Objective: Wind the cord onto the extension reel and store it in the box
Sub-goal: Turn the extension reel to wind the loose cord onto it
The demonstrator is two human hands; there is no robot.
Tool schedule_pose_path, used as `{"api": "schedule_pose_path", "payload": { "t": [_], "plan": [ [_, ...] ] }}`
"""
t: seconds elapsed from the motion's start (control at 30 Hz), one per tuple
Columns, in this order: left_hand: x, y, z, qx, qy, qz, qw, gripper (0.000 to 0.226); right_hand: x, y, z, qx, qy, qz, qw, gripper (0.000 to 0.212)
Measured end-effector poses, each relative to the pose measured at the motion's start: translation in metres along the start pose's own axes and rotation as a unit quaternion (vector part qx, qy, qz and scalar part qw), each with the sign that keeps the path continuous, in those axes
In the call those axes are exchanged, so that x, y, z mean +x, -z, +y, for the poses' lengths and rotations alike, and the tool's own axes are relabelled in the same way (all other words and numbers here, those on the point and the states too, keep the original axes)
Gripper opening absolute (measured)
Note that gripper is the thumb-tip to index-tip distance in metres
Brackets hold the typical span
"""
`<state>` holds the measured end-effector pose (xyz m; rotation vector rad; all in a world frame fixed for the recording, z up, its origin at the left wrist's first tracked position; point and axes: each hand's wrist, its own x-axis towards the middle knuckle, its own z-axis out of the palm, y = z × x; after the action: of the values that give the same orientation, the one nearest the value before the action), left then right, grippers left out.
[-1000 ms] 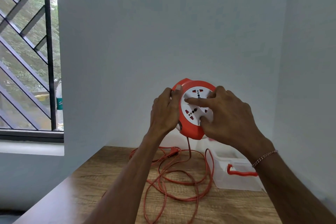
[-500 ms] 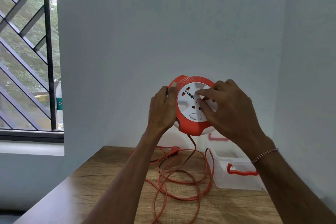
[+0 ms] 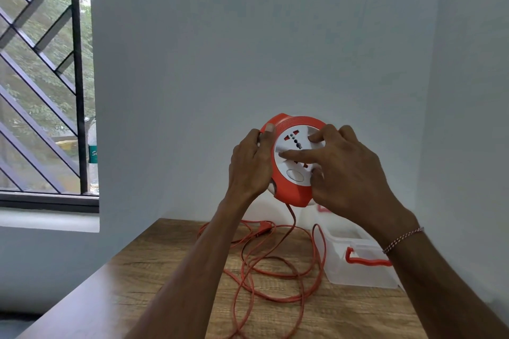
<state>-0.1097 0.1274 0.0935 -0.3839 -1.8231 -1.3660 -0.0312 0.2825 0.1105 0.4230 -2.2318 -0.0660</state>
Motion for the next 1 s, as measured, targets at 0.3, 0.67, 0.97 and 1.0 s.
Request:
{"api": "schedule_pose_path", "payload": {
  "t": [0.3, 0.67, 0.97, 1.0],
  "plan": [
    [0.0, -0.001, -0.001, 0.007, -0.012, -0.005, 1.0, 0.059, 0.004, -0.017, 0.002, 0.102, -0.111, 0.1, 0.984, 0.07],
    [0.002, 0.002, 0.0, -0.016, 0.004, 0.003, 1.0, 0.059, 0.007, -0.001, 0.013, 0.101, 0.028, 0.059, 0.993, 0.036],
    [-0.002, 0.001, 0.002, -0.004, 0.001, 0.002, 1.0, 0.059, 0.001, 0.008, 0.001, -0.034, 0.054, -0.037, 0.997, 0.064],
    [-0.002, 0.0, 0.003, -0.001, 0.0, 0.002, 1.0, 0.059, 0.001, 0.007, 0.001, -0.037, 0.046, -0.034, 0.998, 0.064]
  ]
}}
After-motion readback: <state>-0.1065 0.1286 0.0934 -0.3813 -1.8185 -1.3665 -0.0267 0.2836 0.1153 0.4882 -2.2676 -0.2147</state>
